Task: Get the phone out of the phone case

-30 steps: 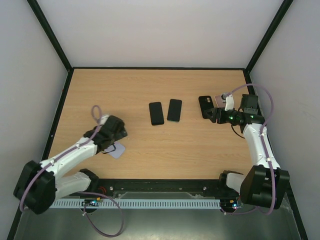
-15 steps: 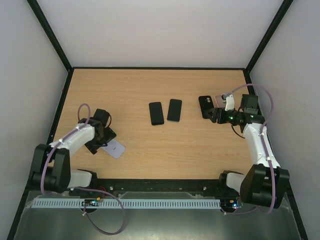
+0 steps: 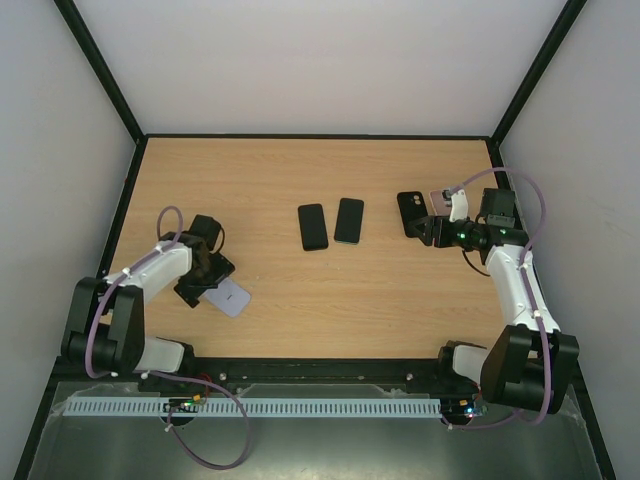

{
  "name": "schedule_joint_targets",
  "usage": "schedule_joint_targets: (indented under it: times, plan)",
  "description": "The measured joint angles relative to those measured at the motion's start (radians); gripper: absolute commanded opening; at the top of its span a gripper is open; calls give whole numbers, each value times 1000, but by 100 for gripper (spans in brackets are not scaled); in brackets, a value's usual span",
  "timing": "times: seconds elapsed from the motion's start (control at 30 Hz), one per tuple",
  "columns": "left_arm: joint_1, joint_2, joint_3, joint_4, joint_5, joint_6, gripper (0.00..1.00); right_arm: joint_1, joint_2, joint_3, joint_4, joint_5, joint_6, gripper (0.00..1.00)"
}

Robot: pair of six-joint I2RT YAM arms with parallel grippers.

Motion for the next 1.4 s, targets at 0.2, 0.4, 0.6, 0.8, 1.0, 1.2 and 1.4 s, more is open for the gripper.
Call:
schedule_joint_targets:
  times: [0.2,0.4,0.6,0.8,1.0,1.2,1.4]
  plan:
    - [0,4,16,5,7,2,96,0,0,0,0,2,-3,63]
    - [0,21,23,3,7,1,96,0,0,0,-3,3,-9,63]
    - [0,50,27,7,11,0,95,0,0,0,-3,3,-13,63]
    - [0,72,27,26,23,-4,85,0,5,0,-4,4,-15,63]
    - [-1,74,27,32,34,-8,83,0,5,0,-4,5,-15,63]
    - [-32,86,36,24,26,5,86,0,8,0,-4,6,-15,63]
    - [-72,150,96,-3,18,50,73,0,16,0,-7,6,-15,63]
